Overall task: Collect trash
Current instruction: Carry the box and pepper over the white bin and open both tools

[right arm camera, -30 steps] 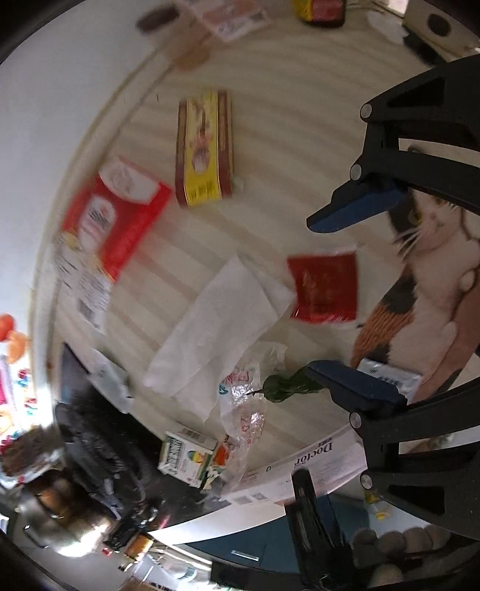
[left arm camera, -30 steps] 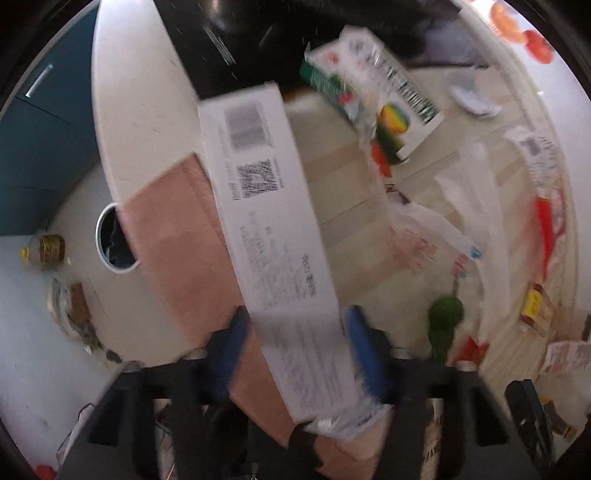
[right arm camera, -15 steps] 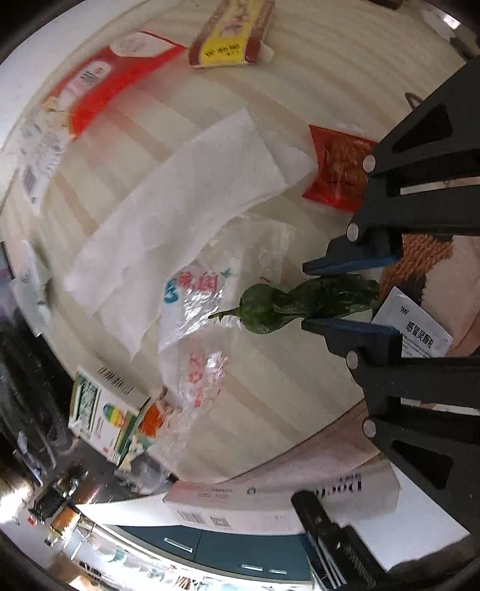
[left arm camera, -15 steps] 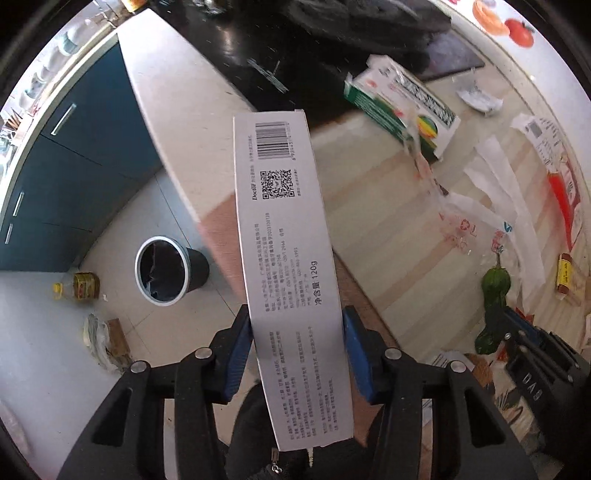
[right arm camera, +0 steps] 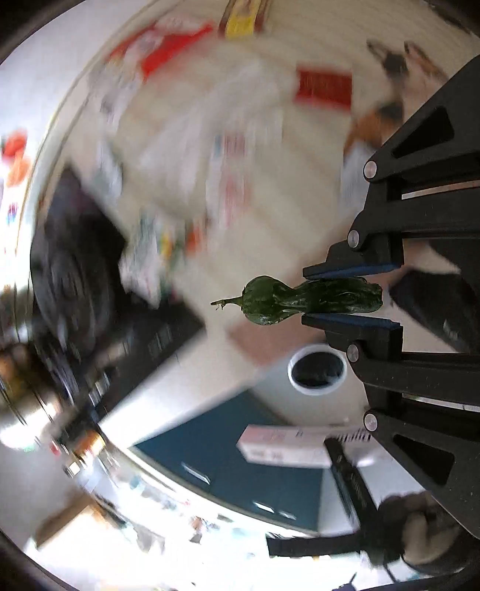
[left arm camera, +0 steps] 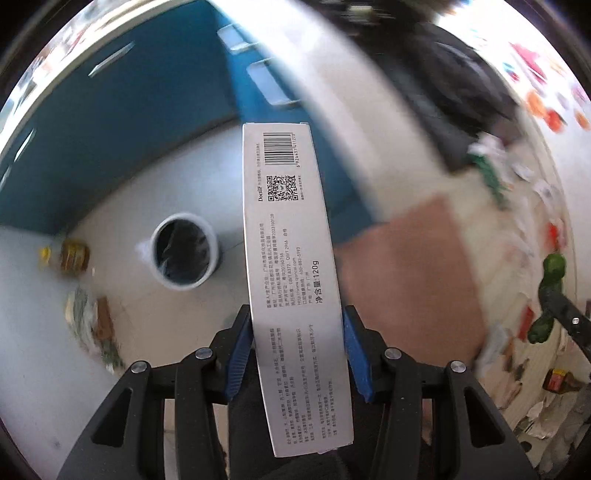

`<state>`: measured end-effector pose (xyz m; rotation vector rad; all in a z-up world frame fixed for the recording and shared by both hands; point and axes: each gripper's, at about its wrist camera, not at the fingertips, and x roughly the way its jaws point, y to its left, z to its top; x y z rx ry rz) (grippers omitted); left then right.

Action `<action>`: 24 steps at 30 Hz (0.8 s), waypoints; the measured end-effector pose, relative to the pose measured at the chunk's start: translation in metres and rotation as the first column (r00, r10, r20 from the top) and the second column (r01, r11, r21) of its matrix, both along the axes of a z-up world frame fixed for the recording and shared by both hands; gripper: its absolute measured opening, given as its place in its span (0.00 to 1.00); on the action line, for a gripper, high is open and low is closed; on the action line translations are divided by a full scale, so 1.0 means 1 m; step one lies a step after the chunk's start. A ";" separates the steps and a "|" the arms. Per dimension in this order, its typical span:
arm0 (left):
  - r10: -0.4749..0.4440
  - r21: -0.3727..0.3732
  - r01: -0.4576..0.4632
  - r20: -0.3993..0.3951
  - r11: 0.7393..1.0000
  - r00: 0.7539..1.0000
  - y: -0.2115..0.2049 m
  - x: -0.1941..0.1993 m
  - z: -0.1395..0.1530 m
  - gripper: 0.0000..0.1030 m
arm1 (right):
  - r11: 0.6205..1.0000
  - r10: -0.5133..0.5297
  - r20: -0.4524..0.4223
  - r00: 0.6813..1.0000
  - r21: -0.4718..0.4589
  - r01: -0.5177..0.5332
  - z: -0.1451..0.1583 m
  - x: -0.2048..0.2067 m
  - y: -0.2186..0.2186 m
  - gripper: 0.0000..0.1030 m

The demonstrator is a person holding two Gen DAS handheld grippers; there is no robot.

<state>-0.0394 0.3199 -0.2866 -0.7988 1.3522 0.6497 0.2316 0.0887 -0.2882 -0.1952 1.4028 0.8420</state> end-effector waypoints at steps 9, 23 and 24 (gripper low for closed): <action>0.197 -0.159 -0.216 -0.123 0.963 0.973 0.151 -0.131 -0.178 0.43 | 0.964 0.227 -0.198 0.954 -0.092 -0.249 -0.164 -0.156 0.201 0.18; 0.309 -0.555 -0.365 -0.196 0.747 0.931 0.258 -0.188 -0.546 0.46 | 0.896 0.244 -0.431 0.869 -0.243 -0.372 -0.557 -0.272 0.370 0.18; 0.307 -0.555 -0.365 -0.199 0.748 0.931 0.259 -0.189 -0.558 0.46 | 0.892 0.243 -0.441 0.864 -0.248 -0.377 -0.572 -0.274 0.372 0.19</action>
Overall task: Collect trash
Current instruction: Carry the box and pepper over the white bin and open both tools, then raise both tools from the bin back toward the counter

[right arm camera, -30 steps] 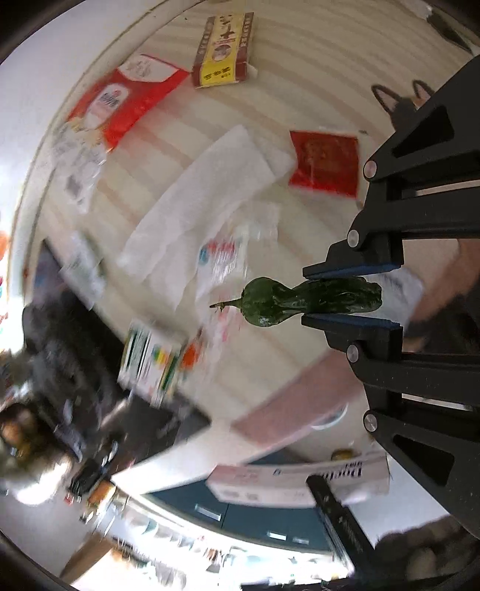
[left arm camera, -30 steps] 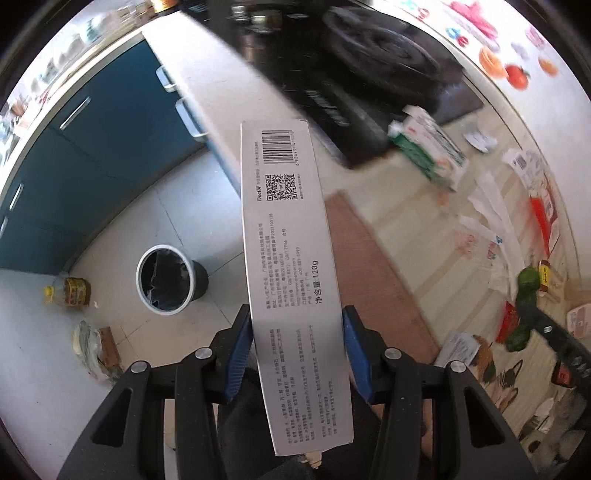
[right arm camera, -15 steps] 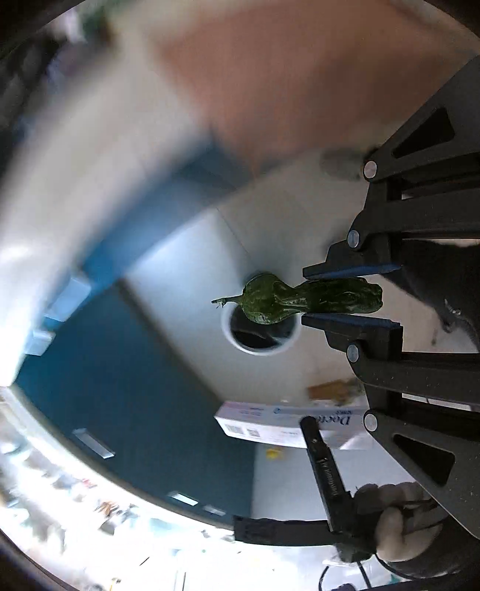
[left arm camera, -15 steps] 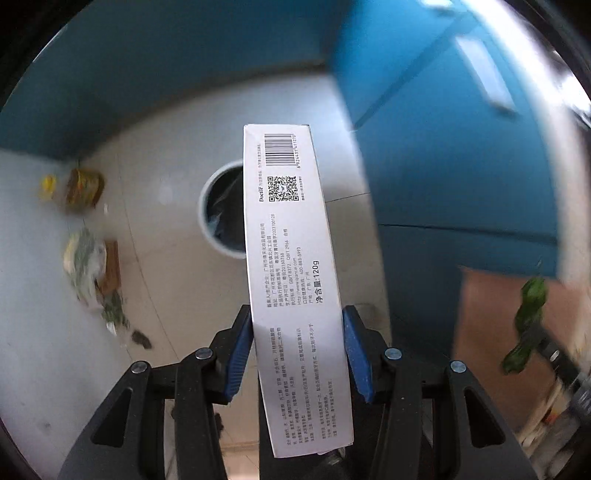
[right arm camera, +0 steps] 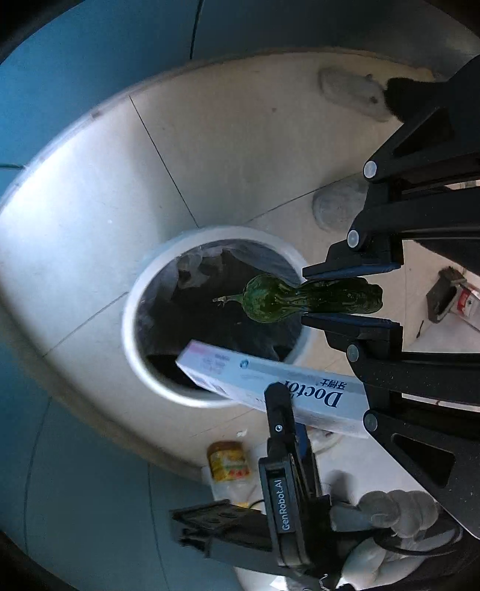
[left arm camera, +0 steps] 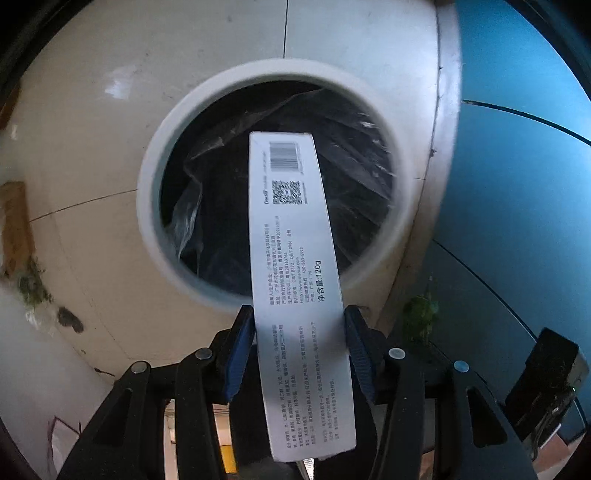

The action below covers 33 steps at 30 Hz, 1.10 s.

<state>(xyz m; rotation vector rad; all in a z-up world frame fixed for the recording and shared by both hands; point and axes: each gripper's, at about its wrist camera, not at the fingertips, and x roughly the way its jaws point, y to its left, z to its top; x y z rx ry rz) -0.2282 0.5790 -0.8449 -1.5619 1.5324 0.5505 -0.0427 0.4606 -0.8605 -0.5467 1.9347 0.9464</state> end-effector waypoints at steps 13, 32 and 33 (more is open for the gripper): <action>-0.070 0.423 0.172 -0.247 0.889 0.967 -0.015 -0.011 0.083 0.92 | 0.992 0.129 0.187 0.974 -0.036 -0.124 -0.007 -0.011 0.011 0.93; 0.002 0.620 0.142 -0.226 0.772 0.974 -0.095 -0.038 0.349 0.92 | 0.957 0.156 0.483 0.862 0.141 -0.252 0.306 -0.031 -0.030 0.99; 0.002 0.627 0.143 -0.224 0.766 0.974 -0.100 -0.040 0.362 0.92 | 0.955 0.158 0.478 0.864 0.149 -0.257 0.325 -0.032 -0.035 0.99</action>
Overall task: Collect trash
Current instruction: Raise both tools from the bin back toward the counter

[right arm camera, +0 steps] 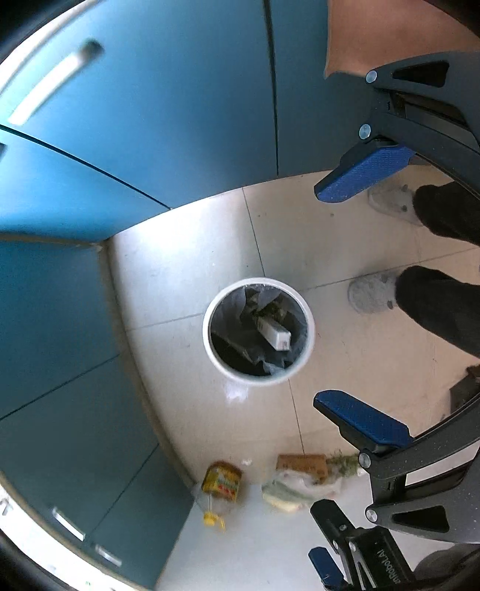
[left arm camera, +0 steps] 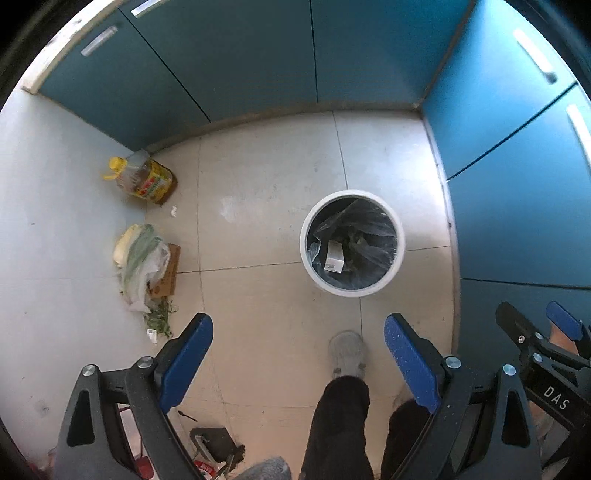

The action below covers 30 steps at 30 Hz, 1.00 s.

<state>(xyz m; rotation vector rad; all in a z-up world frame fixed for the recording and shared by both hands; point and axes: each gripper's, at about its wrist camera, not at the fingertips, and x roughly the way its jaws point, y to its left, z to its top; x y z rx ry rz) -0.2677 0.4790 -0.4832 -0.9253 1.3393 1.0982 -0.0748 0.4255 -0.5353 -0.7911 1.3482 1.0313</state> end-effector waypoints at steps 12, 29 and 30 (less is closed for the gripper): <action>0.000 0.102 -0.008 0.073 0.995 0.997 -0.065 -0.010 0.142 0.92 | 0.991 0.042 -0.022 0.999 0.127 -0.039 0.179 -0.010 -0.065 1.00; -0.308 0.252 0.259 0.180 0.933 0.934 -0.116 0.231 0.250 1.00 | 0.853 -0.408 -0.112 0.906 0.306 0.422 0.302 0.227 -0.219 1.00; -0.334 0.240 0.286 0.194 0.928 0.922 -0.123 0.254 0.249 1.00 | 0.834 -0.455 -0.099 0.885 0.301 0.462 0.304 0.251 -0.236 1.00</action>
